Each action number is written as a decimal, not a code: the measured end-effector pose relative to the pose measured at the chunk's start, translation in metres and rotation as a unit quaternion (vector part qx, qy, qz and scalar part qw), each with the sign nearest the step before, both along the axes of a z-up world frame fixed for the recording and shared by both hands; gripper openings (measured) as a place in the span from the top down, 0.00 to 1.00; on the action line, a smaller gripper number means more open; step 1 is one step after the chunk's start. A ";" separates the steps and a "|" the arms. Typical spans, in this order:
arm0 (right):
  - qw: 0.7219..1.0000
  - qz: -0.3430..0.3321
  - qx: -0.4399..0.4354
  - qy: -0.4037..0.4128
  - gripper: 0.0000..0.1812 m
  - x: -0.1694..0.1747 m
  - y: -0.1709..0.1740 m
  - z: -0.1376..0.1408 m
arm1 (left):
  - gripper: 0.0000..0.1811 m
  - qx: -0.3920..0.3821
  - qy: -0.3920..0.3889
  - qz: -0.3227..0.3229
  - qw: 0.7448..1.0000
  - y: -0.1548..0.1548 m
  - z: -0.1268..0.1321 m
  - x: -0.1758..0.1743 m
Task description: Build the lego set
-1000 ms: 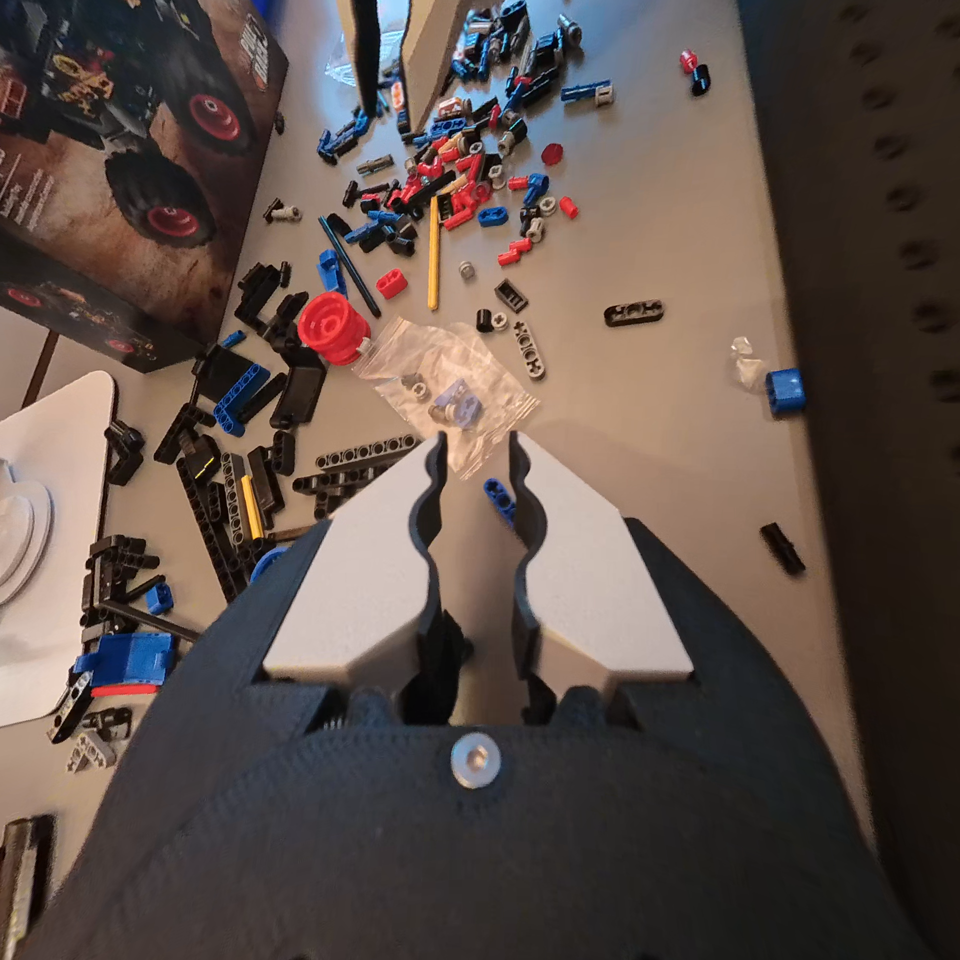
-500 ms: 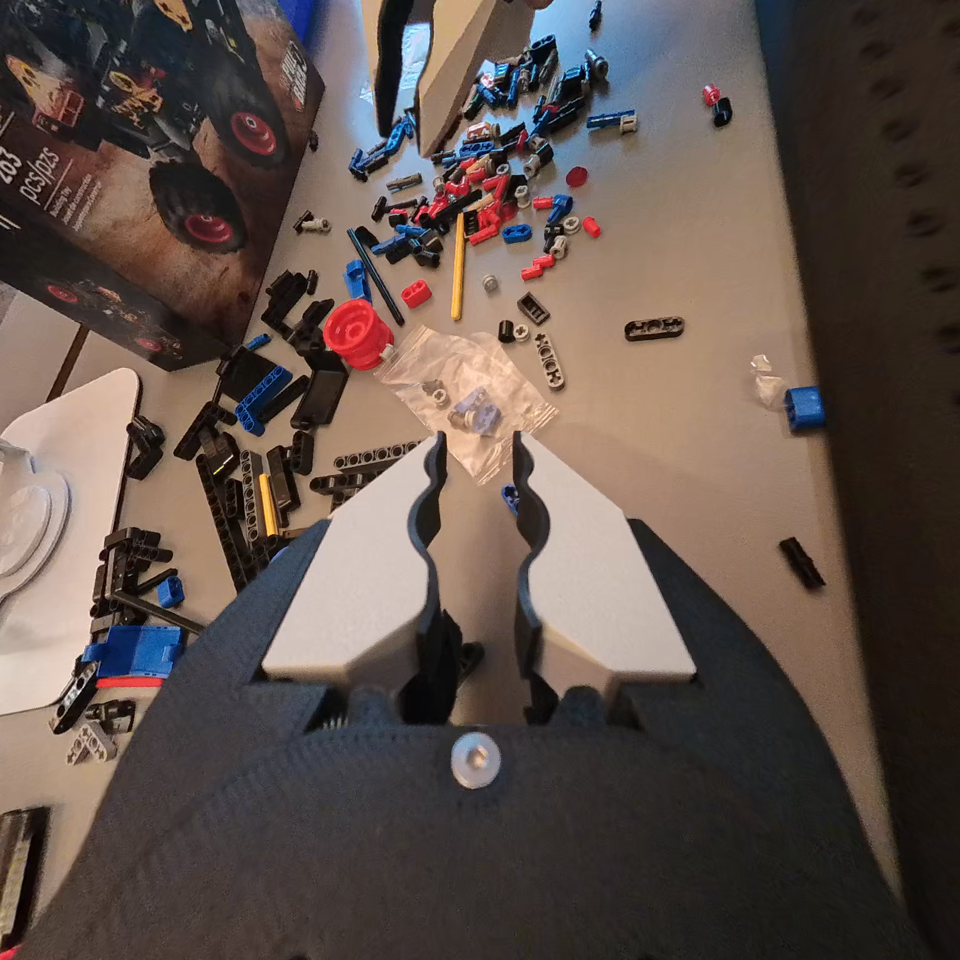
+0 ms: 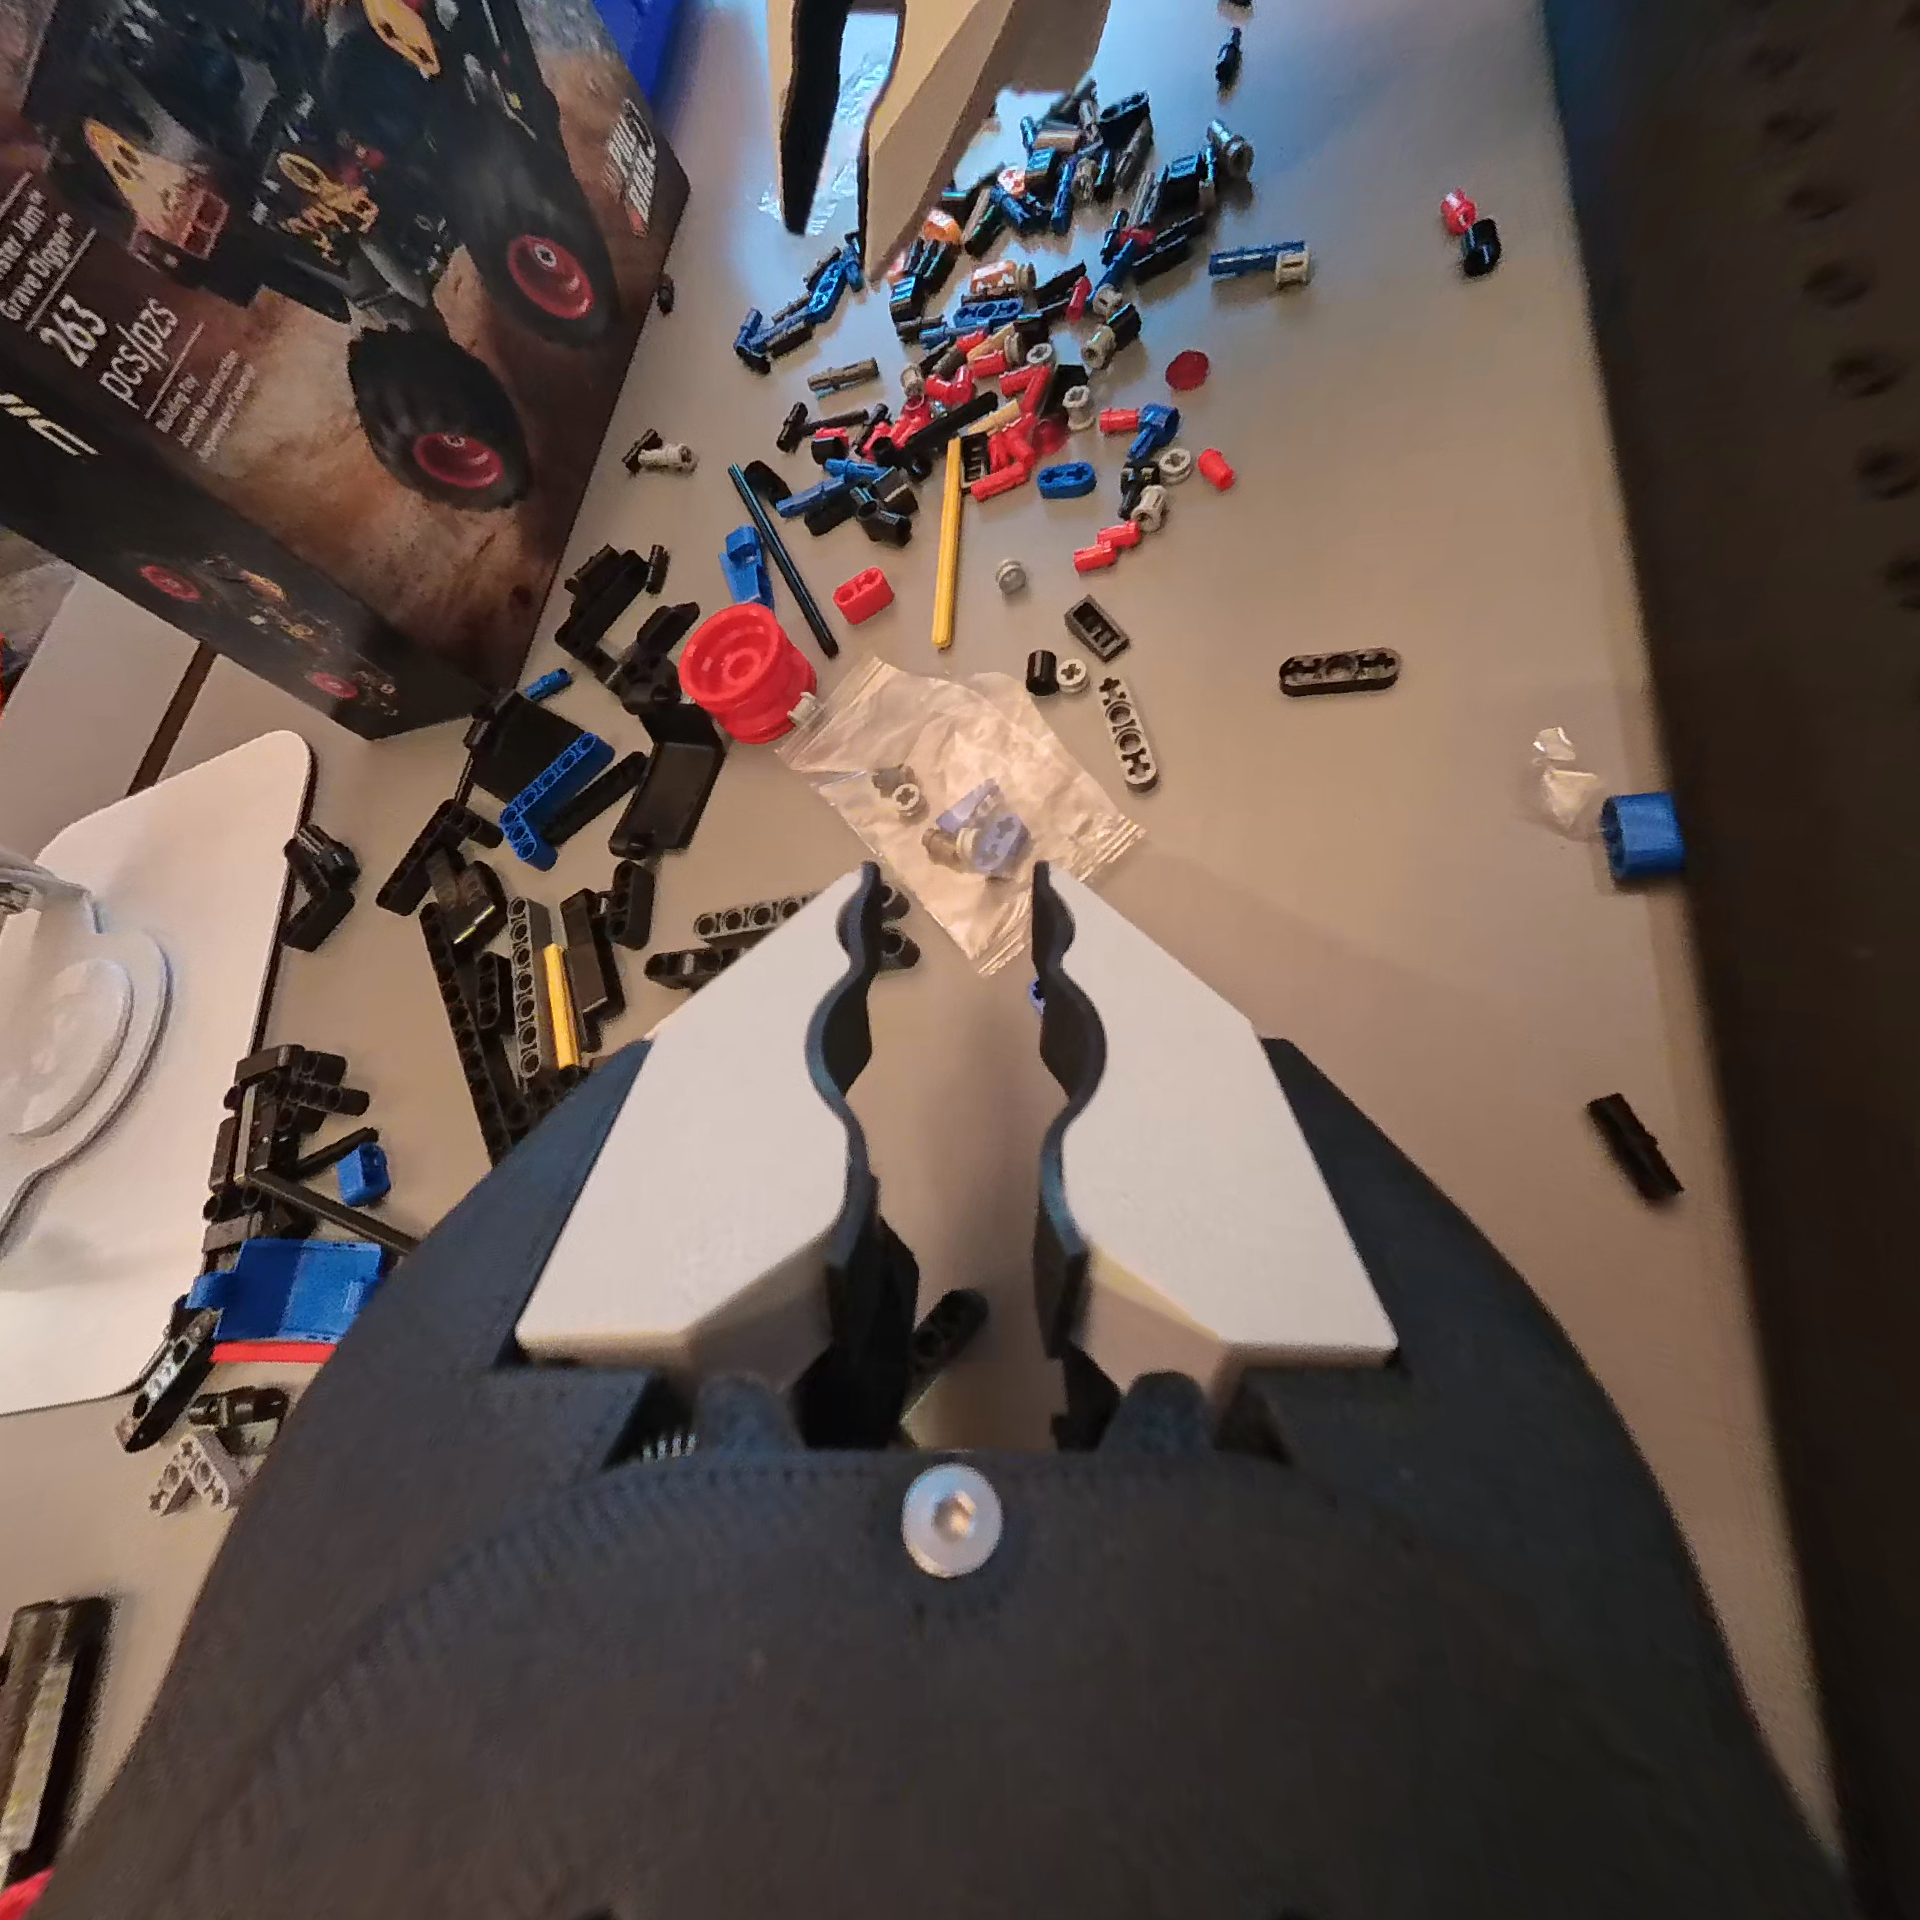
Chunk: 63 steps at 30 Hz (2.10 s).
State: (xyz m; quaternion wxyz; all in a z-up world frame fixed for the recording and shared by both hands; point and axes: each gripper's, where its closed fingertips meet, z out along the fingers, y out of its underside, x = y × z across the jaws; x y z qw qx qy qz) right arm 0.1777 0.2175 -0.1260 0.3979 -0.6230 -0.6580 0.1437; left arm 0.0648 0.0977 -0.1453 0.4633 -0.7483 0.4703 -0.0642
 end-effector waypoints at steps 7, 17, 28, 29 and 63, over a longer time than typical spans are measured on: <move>1.000 -0.019 -0.010 0.016 0.89 0.014 0.008 0.012 | 0.83 0.007 0.007 0.006 1.000 0.001 0.002 -0.002; 0.998 -0.051 -0.023 0.000 0.89 0.043 0.020 0.005 | 0.84 -0.001 0.013 0.003 1.000 0.001 -0.003 -0.002; 0.995 -0.030 -0.066 -0.066 0.90 0.061 0.009 -0.027 | 0.85 -0.007 0.016 -0.002 1.000 -0.001 -0.007 -0.001; 0.995 -0.031 -0.067 -0.068 0.90 0.061 0.009 -0.028 | 0.85 -0.008 0.017 -0.002 1.000 -0.001 -0.007 -0.001; 0.994 -0.044 -0.063 -0.079 0.90 0.080 0.014 -0.024 | 0.85 -0.012 0.021 -0.006 1.000 -0.001 -0.010 0.000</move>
